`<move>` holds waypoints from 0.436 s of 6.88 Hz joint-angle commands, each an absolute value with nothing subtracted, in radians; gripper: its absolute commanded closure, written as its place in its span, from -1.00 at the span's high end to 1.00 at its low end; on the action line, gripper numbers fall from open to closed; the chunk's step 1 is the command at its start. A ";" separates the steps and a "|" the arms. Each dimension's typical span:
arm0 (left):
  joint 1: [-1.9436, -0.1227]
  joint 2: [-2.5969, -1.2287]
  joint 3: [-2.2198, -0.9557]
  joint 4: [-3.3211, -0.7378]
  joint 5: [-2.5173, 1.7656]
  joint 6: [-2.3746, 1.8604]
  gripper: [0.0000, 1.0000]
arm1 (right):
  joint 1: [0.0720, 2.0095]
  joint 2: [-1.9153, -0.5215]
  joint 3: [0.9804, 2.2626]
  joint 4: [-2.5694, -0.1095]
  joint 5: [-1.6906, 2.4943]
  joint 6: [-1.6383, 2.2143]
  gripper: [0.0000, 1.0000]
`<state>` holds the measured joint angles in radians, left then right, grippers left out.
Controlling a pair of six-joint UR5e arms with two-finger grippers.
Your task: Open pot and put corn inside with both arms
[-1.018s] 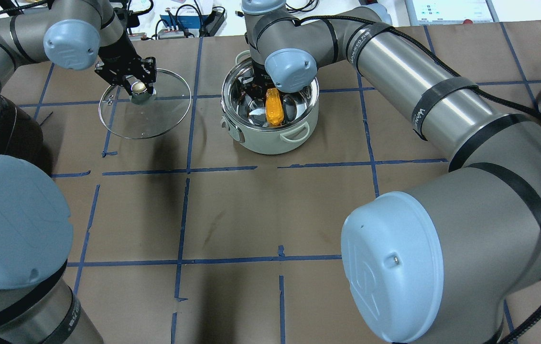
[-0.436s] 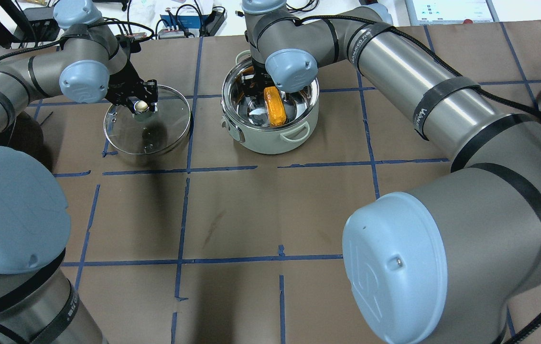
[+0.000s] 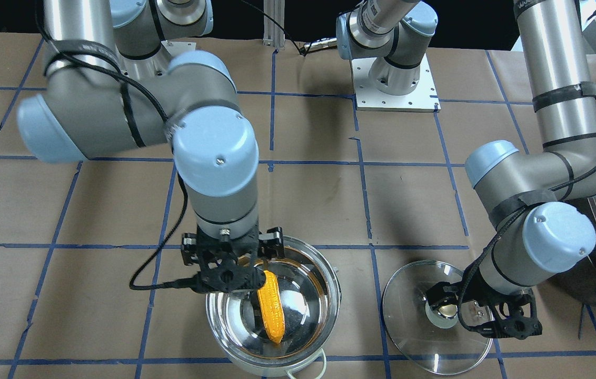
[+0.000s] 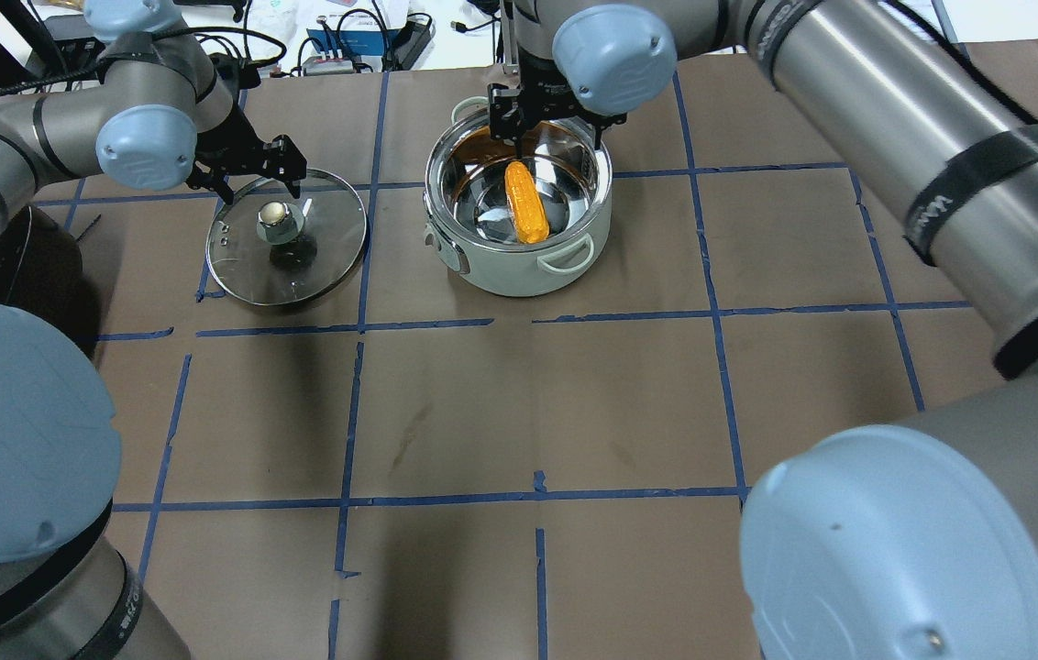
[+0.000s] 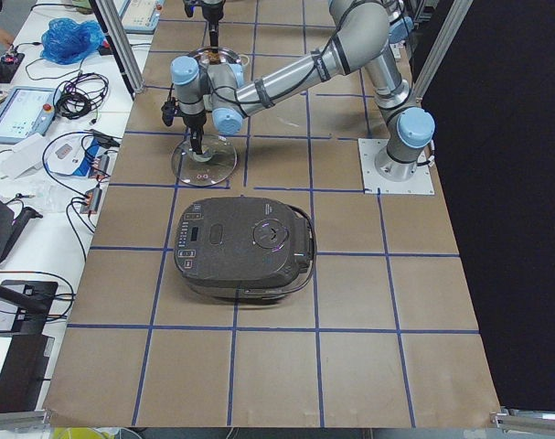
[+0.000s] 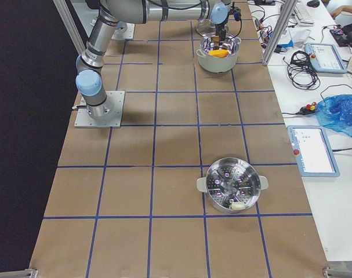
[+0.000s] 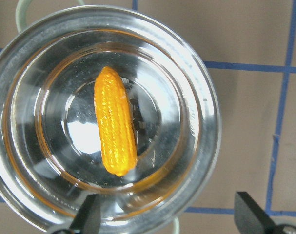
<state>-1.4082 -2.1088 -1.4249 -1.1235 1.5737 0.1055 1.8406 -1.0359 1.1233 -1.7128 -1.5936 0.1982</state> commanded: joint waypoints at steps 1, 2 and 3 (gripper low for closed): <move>-1.434 -1.966 -1.361 -1.353 1.574 0.091 1.00 | 1.733 -1.200 1.147 -1.475 -1.595 0.099 0.89; -1.468 -1.898 -1.342 -1.456 1.574 0.089 1.00 | 1.654 -1.307 1.214 -1.413 -1.583 0.047 0.88; -1.512 -1.847 -1.351 -1.480 1.574 0.089 1.00 | 1.622 -1.409 1.323 -1.422 -1.579 0.040 0.85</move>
<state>-1.4656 -1.9173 -1.3558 -1.4120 1.5739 0.0911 1.6799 -1.2871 1.2184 -1.4533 -1.5856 0.0700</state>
